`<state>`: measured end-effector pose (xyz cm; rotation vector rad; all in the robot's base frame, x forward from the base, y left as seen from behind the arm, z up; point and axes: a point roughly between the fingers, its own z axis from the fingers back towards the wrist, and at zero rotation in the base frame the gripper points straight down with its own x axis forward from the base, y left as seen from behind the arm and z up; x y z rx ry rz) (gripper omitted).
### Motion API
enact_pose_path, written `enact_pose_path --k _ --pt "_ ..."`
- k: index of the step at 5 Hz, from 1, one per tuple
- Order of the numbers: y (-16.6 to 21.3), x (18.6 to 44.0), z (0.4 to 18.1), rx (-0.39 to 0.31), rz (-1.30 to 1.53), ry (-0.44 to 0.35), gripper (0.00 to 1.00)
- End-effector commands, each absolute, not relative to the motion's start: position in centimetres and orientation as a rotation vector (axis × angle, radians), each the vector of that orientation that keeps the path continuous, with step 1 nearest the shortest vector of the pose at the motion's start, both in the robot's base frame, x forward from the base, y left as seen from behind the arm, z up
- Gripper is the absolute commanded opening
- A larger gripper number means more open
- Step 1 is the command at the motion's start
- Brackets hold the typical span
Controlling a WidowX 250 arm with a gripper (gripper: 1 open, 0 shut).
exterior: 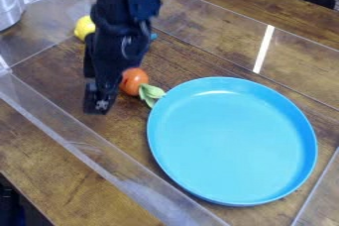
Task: Remove the carrot from inside the blue tray and put it on the table
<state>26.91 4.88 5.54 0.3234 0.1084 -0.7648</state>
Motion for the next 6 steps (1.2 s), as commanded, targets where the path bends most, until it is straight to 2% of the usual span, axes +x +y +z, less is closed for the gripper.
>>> enact_pose_path --k 1,2,6 --pt "4.5 27.6 5.3 0.351 -0.779 0.073 1.0" --pt "4.5 27.9 4.3 0.356 -0.781 0.066 1.0" --pt "5.1 28.0 3.2 0.36 -0.754 0.081 1.0"
